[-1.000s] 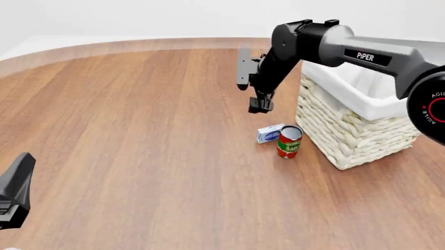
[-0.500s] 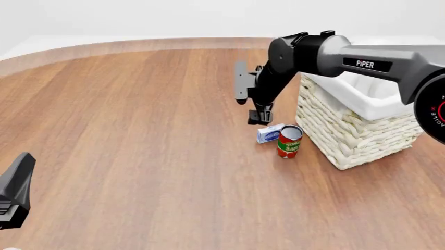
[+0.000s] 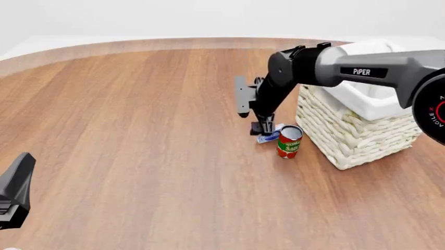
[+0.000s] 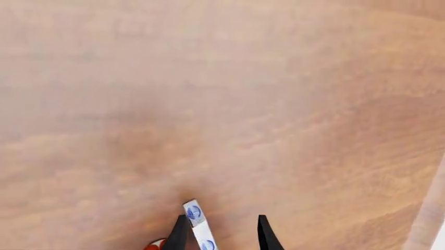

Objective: Pick up the alphabet soup and the cream cheese box, and put them in the basket.

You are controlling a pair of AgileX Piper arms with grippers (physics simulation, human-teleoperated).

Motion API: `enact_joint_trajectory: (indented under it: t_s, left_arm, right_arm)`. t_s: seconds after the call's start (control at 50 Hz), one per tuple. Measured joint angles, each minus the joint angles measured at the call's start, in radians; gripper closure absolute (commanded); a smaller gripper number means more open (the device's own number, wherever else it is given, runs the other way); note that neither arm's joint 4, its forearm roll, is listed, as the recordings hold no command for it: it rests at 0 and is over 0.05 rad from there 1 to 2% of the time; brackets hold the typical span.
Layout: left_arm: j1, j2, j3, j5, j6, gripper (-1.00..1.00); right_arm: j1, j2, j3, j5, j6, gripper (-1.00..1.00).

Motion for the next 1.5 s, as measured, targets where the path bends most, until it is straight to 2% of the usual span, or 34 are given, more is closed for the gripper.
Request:
enact_joint_trajectory:
  t_s: [1.0,1.5]
  left_arm:
    - [0.000,0.000,0.000,0.000,0.000,-1.00]
    - [0.000,0.000,0.000,0.000,0.000,-1.00]
  right_arm:
    - [0.009,0.020,0.044,-0.011,-0.034,-1.00]
    - [-0.029,0.028,0.071,-0.016,-0.073,-1.00]
